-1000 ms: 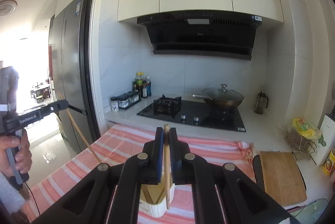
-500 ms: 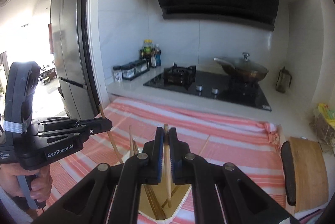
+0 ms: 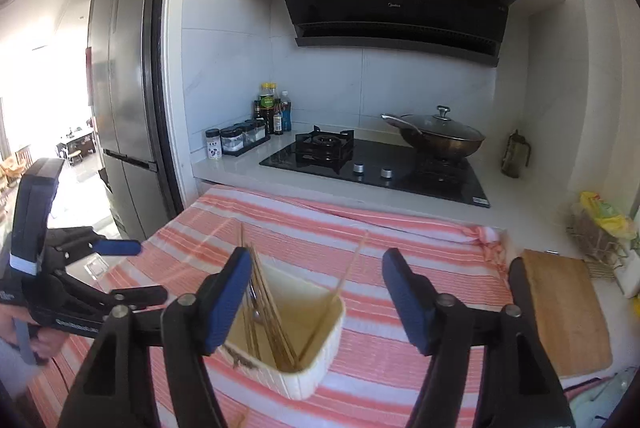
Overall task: Organize utensils
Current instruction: 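Move both open tools back over the last chopsticks, then close right tool on a chopstick while left tool closes on another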
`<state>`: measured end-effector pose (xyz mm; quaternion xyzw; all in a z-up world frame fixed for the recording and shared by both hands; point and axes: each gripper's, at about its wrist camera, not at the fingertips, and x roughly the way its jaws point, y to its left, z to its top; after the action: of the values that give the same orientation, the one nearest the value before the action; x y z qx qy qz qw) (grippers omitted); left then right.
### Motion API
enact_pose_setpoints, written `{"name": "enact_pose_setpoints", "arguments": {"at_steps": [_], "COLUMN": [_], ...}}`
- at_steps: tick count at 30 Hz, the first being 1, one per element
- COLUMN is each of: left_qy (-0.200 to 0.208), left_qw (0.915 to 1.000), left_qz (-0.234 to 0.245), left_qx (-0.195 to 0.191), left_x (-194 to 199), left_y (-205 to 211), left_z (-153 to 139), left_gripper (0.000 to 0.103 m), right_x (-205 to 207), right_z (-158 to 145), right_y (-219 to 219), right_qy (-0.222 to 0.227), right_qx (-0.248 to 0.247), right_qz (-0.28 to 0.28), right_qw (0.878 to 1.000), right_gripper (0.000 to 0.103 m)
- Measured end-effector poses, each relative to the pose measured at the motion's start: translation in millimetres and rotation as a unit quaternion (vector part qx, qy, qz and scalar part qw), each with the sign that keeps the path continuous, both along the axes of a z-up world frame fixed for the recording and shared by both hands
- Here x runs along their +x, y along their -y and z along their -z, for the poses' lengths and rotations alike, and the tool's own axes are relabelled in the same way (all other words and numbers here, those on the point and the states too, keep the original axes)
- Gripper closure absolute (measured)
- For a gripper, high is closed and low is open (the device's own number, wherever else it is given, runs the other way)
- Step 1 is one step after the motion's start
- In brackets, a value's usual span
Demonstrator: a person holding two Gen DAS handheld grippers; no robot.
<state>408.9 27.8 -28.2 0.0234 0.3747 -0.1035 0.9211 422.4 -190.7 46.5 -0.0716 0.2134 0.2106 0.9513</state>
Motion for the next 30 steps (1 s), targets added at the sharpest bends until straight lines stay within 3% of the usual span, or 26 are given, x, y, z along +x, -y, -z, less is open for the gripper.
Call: {"name": "enact_pose_setpoints", "arguments": {"at_steps": [3,5,9,13,19,30], "left_qy": [-0.045,-0.067,-0.05,-0.029,-0.038,-0.054], "left_qw": [0.9982,0.9949,0.9924,0.9904,0.989,0.9858], "left_qz": [-0.016,-0.041,-0.103,-0.128,-0.143,-0.159], "left_qx": [-0.038,-0.063,-0.044,-0.044,-0.006,-0.002], "left_x": [-41,-66,-109,-133,-135,-130], "left_y": [-4,-3,11,24,36,31], "left_z": [49,86,134,146,163,172], "left_gripper": [0.009,0.009,0.009,0.009,0.009,0.009], "right_x": [-38,-63,-113,-152,-165,-159], "right_z": [35,75,160,207,223,232], "right_y": [16,26,42,46,68,61], "right_qy": [-0.012,-0.038,-0.107,-0.132,-0.163,-0.178], "right_qx": [-0.031,-0.042,-0.04,-0.028,0.053,0.036], "right_qz": [0.008,0.019,0.047,0.066,0.107,0.111], "right_qw": [0.999,0.998,0.992,0.989,0.979,0.977], "right_gripper": [0.029,0.029,0.029,0.029,0.029,0.029]}}
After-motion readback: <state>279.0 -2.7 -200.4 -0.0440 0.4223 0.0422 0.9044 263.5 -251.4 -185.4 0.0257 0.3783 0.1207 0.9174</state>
